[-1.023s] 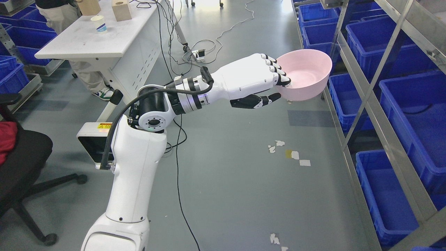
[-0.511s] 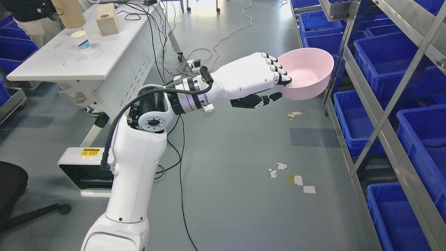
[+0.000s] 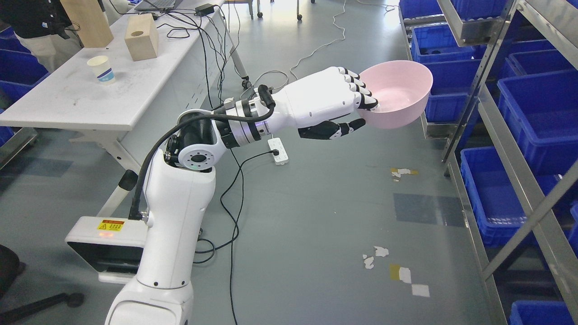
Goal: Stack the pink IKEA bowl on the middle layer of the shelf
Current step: 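Hold the pink bowl aloft in the left hand while the robot turns to another shelf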
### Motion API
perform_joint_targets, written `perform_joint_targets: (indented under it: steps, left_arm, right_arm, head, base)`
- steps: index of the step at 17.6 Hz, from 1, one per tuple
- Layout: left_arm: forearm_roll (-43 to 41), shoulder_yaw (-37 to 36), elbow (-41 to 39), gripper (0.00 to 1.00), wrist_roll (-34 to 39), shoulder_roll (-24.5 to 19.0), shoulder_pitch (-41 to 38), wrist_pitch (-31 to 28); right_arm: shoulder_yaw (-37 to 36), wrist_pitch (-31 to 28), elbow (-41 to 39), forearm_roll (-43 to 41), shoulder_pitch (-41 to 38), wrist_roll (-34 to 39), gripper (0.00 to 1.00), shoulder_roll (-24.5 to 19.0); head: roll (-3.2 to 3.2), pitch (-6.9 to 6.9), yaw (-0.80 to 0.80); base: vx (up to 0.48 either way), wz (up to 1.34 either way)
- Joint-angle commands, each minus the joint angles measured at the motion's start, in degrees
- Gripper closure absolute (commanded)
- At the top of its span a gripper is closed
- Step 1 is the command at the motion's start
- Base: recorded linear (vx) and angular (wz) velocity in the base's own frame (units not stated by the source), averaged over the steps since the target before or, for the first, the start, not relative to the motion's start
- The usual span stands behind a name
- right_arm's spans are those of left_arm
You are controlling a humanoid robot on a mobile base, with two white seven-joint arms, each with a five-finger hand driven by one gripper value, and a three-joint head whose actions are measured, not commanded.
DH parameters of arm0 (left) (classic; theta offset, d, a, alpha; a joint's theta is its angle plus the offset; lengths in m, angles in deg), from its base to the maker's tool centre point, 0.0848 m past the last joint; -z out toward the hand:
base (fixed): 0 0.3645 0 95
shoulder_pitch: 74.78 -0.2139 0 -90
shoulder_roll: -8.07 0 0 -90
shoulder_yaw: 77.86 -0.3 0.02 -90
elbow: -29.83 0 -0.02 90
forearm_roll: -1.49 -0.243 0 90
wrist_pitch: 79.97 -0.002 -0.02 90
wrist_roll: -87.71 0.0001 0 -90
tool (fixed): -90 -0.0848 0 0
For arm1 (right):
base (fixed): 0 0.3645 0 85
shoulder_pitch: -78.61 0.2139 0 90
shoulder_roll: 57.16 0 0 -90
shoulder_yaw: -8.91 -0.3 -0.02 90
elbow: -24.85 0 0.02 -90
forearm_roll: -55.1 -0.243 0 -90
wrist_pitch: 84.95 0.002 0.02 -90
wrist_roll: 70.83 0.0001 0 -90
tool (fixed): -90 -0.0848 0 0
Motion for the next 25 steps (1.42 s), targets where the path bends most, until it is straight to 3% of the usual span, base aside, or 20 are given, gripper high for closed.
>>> perform_joint_targets:
  steps: [1,13,25]
  left_arm:
    - [0.1,0.3,-0.1,0.97,0.0,-1.0,0.0,0.0]
    - [0.9,0.4,-0.1,0.97,0.1,-1.0,0.0,0.0]
    - [1.7,-0.7,0.0,0.96,0.1,-1.0,0.2,0.0]
  right_arm:
    - [0.3,0.0,-1.0,0.0,0.0,0.0,0.0,1.0]
    - [0.3,0.0,-1.0,-0.1,0.0,0.0,0.0,1.0]
    - [0.3,0.0,-1.0,0.0,0.0,0.0,0.0,1.0]
  head:
    - [0.0,0.0,0.0]
    - [0.0,0.0,0.0]
    - [0.0,0.0,0.0]
  base:
    - [0.401,0.12]
    - [0.375,0.05]
    - [0.14,-0.25]
